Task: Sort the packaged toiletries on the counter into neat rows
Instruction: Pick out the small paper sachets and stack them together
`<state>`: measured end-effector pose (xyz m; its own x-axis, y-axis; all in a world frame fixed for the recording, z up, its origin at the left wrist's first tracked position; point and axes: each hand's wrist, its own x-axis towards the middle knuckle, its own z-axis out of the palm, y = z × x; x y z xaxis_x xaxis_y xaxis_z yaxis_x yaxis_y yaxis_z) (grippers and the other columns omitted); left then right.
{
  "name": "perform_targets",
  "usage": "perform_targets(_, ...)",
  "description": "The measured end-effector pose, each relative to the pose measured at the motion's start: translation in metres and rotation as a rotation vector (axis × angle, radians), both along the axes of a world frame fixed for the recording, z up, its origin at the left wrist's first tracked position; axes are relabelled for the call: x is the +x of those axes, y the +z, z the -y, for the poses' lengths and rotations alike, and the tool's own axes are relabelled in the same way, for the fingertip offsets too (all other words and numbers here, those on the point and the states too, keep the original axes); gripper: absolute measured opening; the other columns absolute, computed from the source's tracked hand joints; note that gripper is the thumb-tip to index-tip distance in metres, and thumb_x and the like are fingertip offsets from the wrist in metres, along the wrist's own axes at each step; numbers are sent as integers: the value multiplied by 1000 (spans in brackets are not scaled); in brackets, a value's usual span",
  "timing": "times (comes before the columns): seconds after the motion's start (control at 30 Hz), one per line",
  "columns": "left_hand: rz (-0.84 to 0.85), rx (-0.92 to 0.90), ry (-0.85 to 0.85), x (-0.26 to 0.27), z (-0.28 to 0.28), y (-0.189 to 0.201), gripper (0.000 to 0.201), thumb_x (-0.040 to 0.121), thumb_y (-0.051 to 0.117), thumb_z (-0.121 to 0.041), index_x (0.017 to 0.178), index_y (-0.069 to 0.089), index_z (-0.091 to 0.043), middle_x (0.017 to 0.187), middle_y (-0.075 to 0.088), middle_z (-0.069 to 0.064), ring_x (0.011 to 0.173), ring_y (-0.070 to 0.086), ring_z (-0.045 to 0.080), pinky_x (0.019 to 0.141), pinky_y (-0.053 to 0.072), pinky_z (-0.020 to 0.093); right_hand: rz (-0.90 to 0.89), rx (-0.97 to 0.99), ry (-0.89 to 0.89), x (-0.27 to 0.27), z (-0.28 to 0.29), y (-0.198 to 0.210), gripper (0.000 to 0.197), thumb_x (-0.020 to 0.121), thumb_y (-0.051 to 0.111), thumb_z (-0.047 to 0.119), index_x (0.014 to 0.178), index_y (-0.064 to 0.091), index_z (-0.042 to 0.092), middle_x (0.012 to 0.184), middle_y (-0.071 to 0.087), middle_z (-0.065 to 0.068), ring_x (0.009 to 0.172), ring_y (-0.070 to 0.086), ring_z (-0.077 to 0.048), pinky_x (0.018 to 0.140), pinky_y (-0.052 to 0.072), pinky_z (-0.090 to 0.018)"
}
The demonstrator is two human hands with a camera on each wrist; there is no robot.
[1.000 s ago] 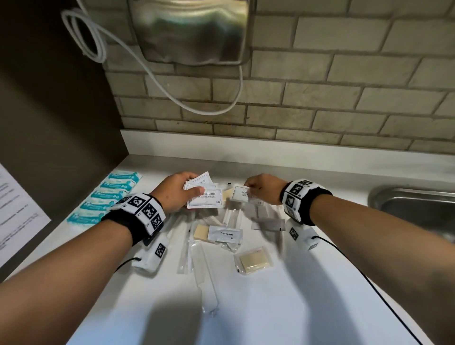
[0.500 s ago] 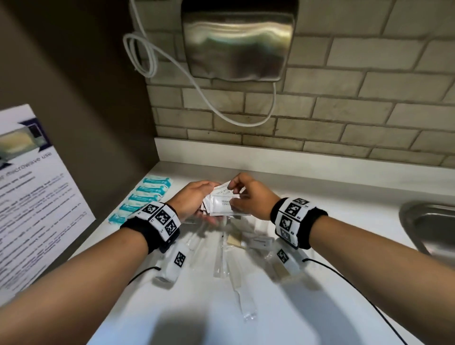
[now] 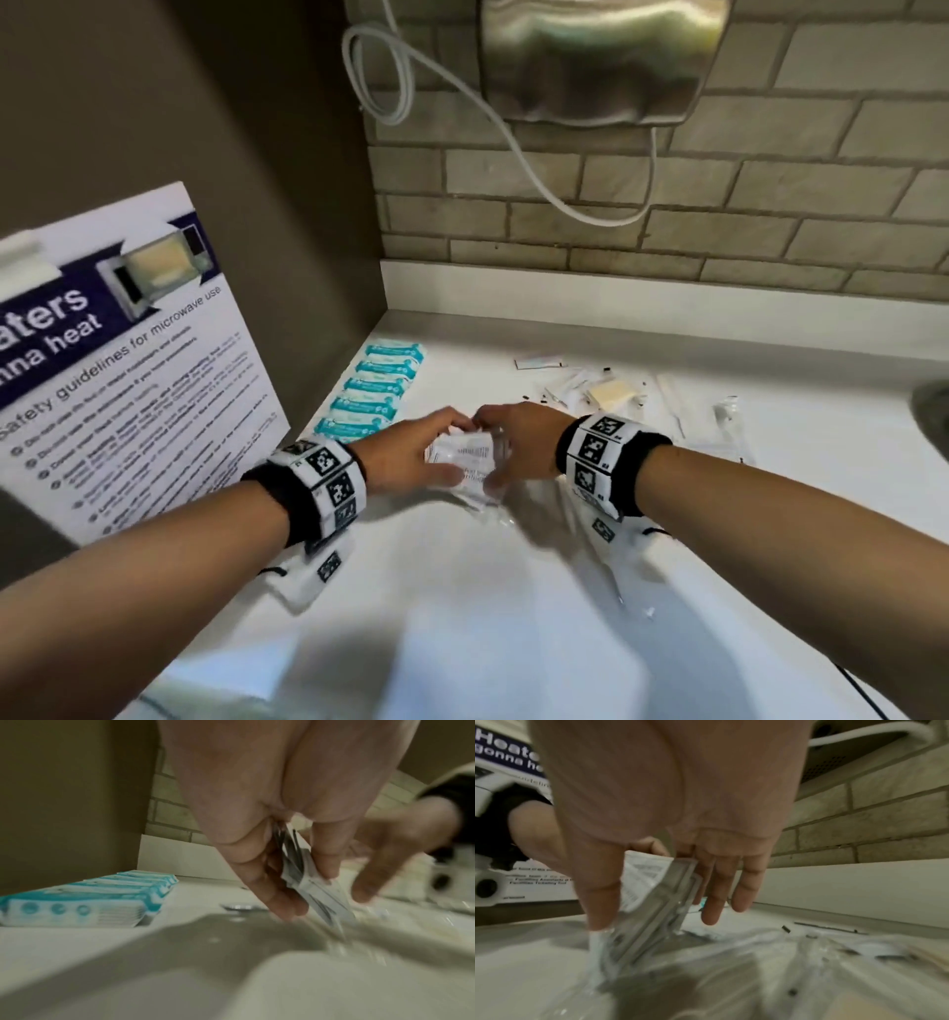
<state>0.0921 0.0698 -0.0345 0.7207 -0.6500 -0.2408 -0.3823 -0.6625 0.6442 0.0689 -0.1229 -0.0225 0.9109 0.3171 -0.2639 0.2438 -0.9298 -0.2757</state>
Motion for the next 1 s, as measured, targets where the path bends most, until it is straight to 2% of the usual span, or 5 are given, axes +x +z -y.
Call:
perform_targets(0.13, 71, 43, -16, -7, -22, -17, 44, 90, 65, -28, 128, 42, -27, 121, 65, -4, 106, 63, 16, 93, 49, 33, 11, -62, 27, -8, -22, -12, 37, 76, 71, 35, 108, 59, 19, 102, 67, -5, 95, 63, -24, 80, 52, -34)
perform_targets(0.3, 239, 270, -53, -3, -36, -14, 28, 94, 51, -44, 115, 50, -26, 110, 61, 0, 95, 59, 19, 85, 49, 35, 198, -246, 131, -3, -44, -9, 32, 83, 60, 40, 105, 55, 17, 102, 66, -6, 90, 62, -29, 67, 40, -29)
perform_targets(0.57, 358, 426, 28, -10, -16, -17, 28, 98, 42, -33, 118, 41, -14, 111, 53, 5, 85, 54, 20, 76, 39, 32, 96, -250, 104, 18, -62, -22, 44, 86, 59, 38, 118, 52, 10, 113, 64, -12, 104, 63, -33, 79, 47, -33)
perform_targets(0.7, 305, 379, 38, -16, -7, -22, 45, 95, 45, -38, 129, 37, -10, 121, 47, 9, 95, 60, 28, 79, 43, 34, 36, -212, 44, 13, -65, -35, 50, 84, 60, 32, 126, 46, 7, 120, 60, -14, 107, 61, -34, 86, 49, -36)
perform_targets(1.0, 148, 329, 93, -6, -14, -27, 43, 94, 49, -31, 131, 33, -16, 124, 38, 5, 98, 50, 21, 91, 42, 38, -19, -182, 2, 12, -52, -47, 48, 87, 57, 31, 125, 40, 8, 119, 45, -13, 103, 60, -37, 90, 49, -47)
